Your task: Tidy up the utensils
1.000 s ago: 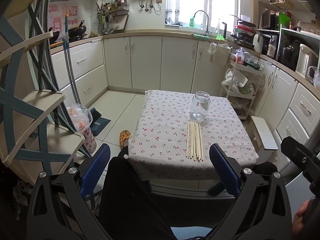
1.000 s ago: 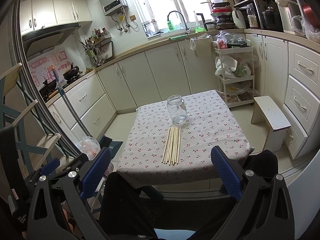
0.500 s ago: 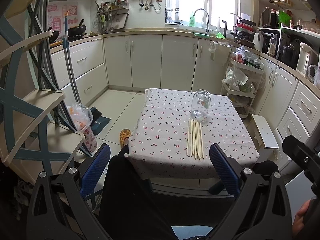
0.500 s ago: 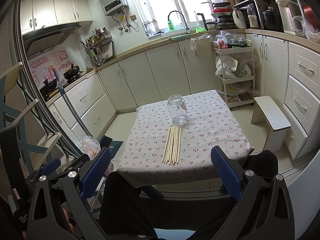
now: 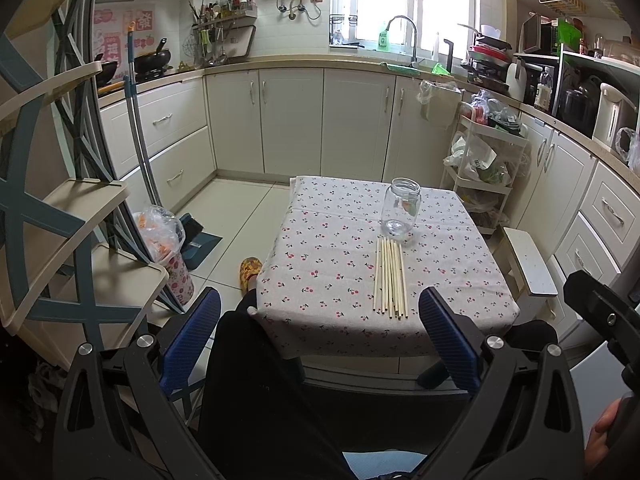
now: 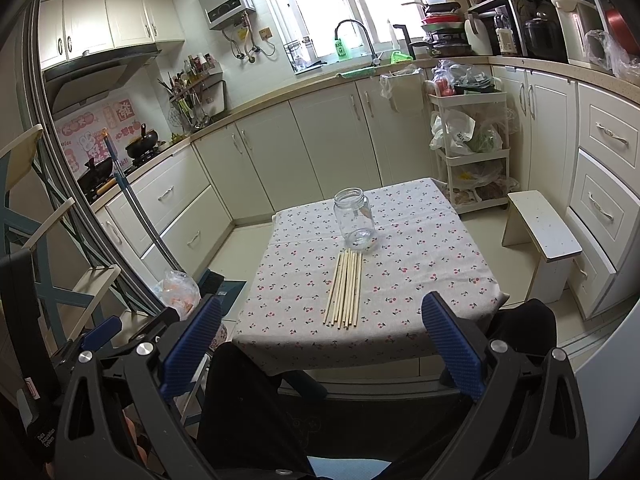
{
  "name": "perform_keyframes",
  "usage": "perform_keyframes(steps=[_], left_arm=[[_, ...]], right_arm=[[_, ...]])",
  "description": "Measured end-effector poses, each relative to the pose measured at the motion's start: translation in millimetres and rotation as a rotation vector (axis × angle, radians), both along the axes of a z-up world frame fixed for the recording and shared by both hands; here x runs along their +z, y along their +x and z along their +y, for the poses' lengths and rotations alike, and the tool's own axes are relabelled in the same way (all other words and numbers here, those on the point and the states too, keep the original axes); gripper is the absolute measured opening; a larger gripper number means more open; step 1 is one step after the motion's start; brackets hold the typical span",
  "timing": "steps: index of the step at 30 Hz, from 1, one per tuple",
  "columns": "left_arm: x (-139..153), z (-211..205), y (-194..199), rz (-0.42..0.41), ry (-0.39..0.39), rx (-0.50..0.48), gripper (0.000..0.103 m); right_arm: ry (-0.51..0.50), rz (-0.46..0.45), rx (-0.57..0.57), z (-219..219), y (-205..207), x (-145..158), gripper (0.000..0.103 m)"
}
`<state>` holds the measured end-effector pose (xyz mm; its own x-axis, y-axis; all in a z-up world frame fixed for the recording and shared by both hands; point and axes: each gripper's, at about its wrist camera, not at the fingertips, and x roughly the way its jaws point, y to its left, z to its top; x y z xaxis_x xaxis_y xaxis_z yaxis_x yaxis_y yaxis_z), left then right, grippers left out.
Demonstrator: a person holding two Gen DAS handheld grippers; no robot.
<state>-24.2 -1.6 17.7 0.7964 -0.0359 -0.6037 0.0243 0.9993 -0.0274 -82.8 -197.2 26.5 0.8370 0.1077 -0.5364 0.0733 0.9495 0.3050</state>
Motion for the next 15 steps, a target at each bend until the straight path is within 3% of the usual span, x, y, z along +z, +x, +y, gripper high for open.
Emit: perform_keyframes(steps=[6, 15], left_arm=[[-6, -1, 6, 0.015, 0.003, -0.001, 0.095], [-13, -5, 34, 0.053, 0.005, -0.006, 0.095]], right_arm=[[0.001, 0.01, 0.001, -2, -1, 12, 0.096], [0.007, 0.054, 0.0, 0, 30, -8, 0.096]])
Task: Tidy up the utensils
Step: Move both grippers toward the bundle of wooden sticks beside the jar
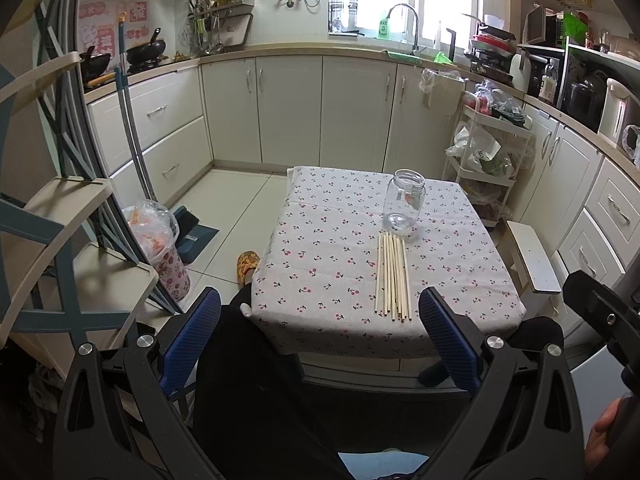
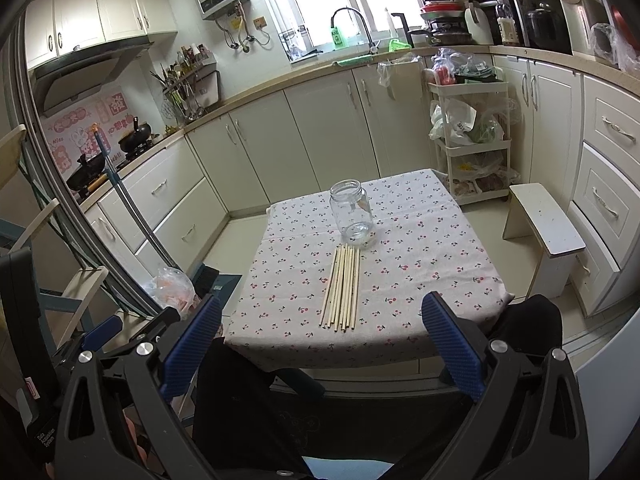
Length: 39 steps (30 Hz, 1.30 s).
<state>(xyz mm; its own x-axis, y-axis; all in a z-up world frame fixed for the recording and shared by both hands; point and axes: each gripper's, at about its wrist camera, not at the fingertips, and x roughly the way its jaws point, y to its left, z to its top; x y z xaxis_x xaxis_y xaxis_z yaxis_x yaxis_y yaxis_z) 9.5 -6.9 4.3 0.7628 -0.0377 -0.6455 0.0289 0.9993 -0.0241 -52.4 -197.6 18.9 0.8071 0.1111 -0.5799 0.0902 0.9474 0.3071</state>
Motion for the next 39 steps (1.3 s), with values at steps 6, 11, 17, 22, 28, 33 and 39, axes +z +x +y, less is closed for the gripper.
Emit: perform_keyframes(steps=[6, 11, 17, 22, 28, 33, 39], left_arm=[[-15, -4, 29, 0.033, -0.003, -0.012, 0.095], [-35, -9, 58, 0.07, -0.019, -0.019, 0.095], [-64, -20, 100, 0.169, -0.016, -0.049, 0.095], [-85, -30, 134, 0.212, -0.026, -0.047, 0.095], [-104, -34, 167, 0.247, -0.033, -0.034, 0.095], [-116, -34, 189, 0.266, -0.035, -0.011, 0.095], [-133, -29, 210, 0.307, -0.042, 0.014, 0.095]], right_arm=[[0.001, 0.05, 0.005, -3, 29, -15, 0.096], [0.008, 0.135, -0.009, -13, 65, -42, 0.096], [-0.009, 0.202, -0.019, -24, 101, -71, 0.096], [-0.031, 0.23, -0.022, -30, 131, -96, 0.096], [-0.058, 0.259, -0.013, -33, 173, -132, 0.089], [-0.076, 0.299, 0.02, -33, 215, -165, 0.058], [-0.084, 0.343, 0.067, -30, 260, -198, 0.037]])
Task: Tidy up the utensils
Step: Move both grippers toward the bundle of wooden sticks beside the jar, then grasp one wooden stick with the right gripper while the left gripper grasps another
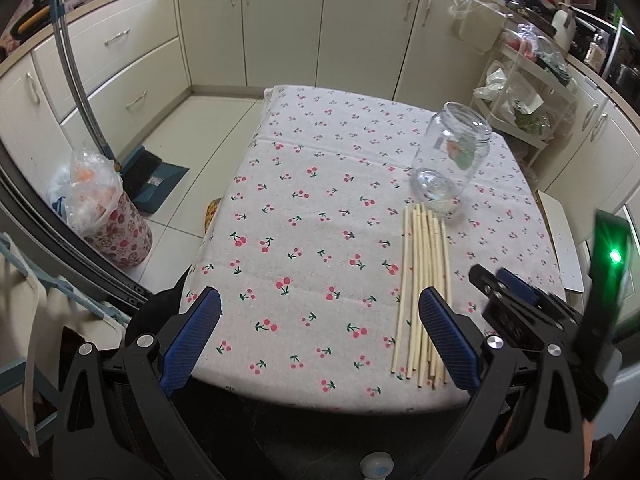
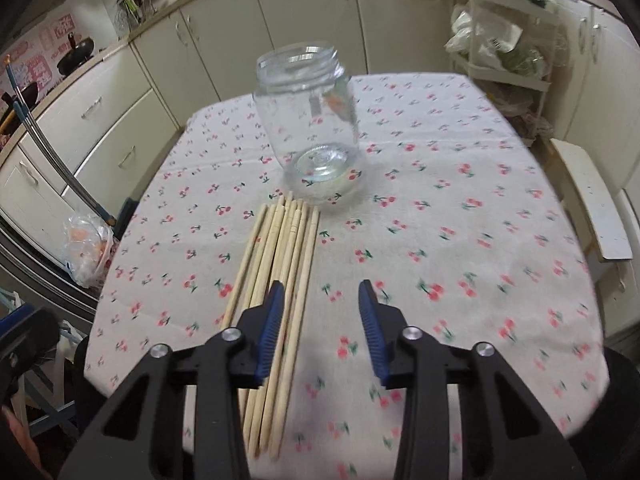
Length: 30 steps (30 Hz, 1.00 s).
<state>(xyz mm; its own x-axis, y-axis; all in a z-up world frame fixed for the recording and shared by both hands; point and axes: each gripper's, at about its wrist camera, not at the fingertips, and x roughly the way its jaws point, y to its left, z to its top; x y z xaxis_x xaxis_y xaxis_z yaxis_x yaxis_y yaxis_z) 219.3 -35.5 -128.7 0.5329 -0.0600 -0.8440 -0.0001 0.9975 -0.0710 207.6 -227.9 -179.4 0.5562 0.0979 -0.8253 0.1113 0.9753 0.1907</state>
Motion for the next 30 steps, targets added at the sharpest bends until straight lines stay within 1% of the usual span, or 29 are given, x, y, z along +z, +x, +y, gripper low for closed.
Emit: perform_keyframes(steps=[2, 3, 7, 10, 14, 18, 20, 23, 25, 27, 30], left_arm=[[-6, 1, 5, 0.01, 0.002, 0.003, 0.095], [-8, 1, 7, 0.016, 0.003, 0.004, 0.095], [-18, 0, 16, 0.033, 0.005, 0.001, 0.095], [-24, -5, 24, 0.04, 0.012, -0.004, 0.095], [-33, -13, 36, 0.038, 0.025, -0.016, 0.095], [-44, -31, 55, 0.015, 0.056, -0.063, 0.095], [-53, -42, 69, 0.011, 0.075, -0.092, 0.095], [-67, -54, 86, 0.026, 0.08, -0.122, 0.095], [-76, -61, 97, 0.039, 0.091, -0.139, 0.09], [-82, -67, 104, 0.043, 0.093, -0.153, 0.088], [-90, -75, 113, 0.06, 0.103, -0.172, 0.083]], right_arm=[[-0.006, 0.011, 0.008, 1, 14, -9, 0.035], [-0.002, 0.017, 0.013, 2, 19, -12, 0.032], [-0.014, 0.04, 0.033, 3, 39, -26, 0.03], [-0.03, 0.045, 0.051, 4, 46, -33, 0.028], [-0.062, 0.04, 0.085, 4, 50, -34, 0.023], [-0.078, 0.042, 0.131, -2, 52, -35, 0.01], [-0.073, 0.045, 0.151, -7, 50, -35, 0.009], [-0.086, 0.051, 0.175, -12, 49, -34, 0.009], [-0.085, 0.055, 0.182, -16, 48, -34, 0.009], [-0.082, 0.054, 0.185, -16, 48, -34, 0.009], [-0.068, 0.049, 0.184, -18, 48, -34, 0.009]])
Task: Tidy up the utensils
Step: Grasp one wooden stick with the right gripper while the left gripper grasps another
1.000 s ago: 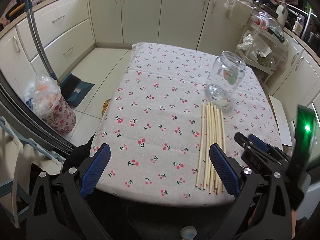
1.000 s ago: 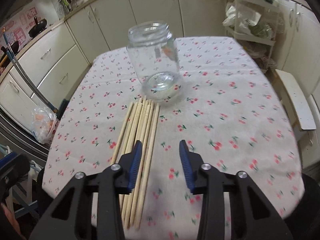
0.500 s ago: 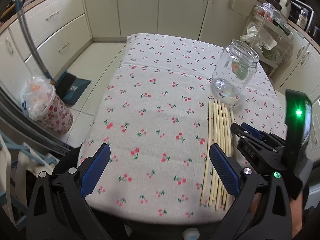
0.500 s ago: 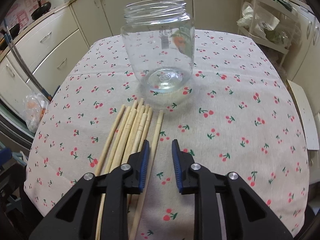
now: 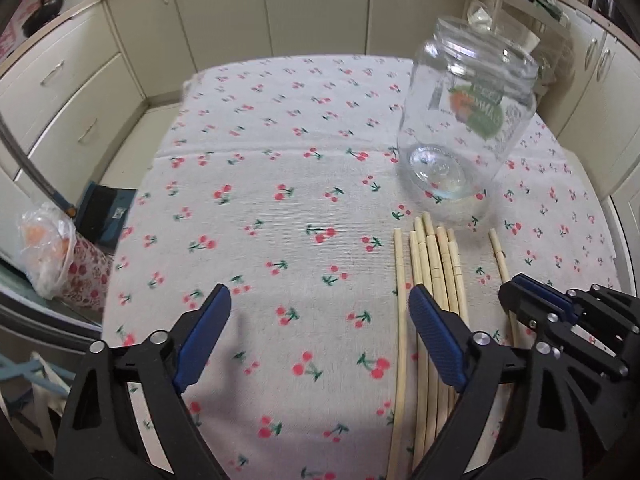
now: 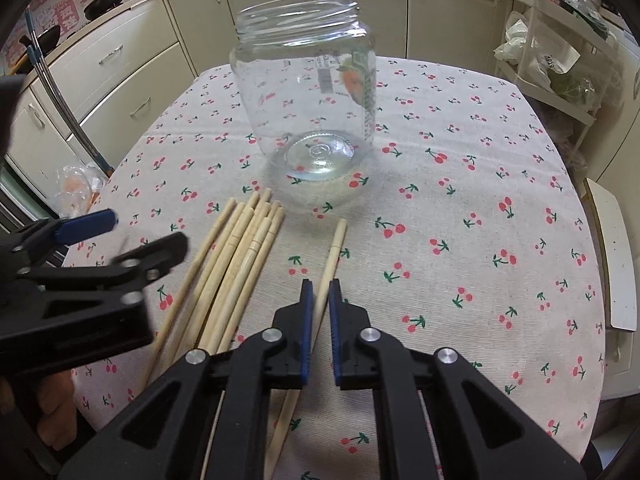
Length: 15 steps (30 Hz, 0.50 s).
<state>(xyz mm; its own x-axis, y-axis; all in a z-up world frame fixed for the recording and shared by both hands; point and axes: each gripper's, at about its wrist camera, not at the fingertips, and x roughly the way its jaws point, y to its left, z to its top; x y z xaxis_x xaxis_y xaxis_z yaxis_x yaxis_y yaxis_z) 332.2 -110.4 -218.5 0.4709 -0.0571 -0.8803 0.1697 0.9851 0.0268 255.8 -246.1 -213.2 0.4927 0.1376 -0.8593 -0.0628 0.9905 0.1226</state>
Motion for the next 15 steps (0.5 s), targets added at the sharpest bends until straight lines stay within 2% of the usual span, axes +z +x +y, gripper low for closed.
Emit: perform_keyframes(steps=[5, 9, 11, 13, 15], left_arm=[[-7, -9, 7, 0.007, 0.014, -0.024, 0.08], [-14, -13, 11, -0.005, 0.024, -0.039, 0.072], [-13, -15, 11, -0.018, 0.023, -0.052, 0.064], [-11, -16, 10, -0.014, 0.015, -0.067, 0.045], [-10, -19, 10, -0.011, 0.016, -0.082, 0.041]], right_arm=[[0.019, -0.005, -0.007, -2, 1, 0, 0.009], [0.012, -0.011, -0.001, -1, 0, -1, 0.009], [0.005, -0.012, 0.005, 1, 0, -1, 0.009], [0.012, -0.005, 0.008, 0, 0, -1, 0.009], [0.018, 0.002, 0.009, -2, 1, -1, 0.009]])
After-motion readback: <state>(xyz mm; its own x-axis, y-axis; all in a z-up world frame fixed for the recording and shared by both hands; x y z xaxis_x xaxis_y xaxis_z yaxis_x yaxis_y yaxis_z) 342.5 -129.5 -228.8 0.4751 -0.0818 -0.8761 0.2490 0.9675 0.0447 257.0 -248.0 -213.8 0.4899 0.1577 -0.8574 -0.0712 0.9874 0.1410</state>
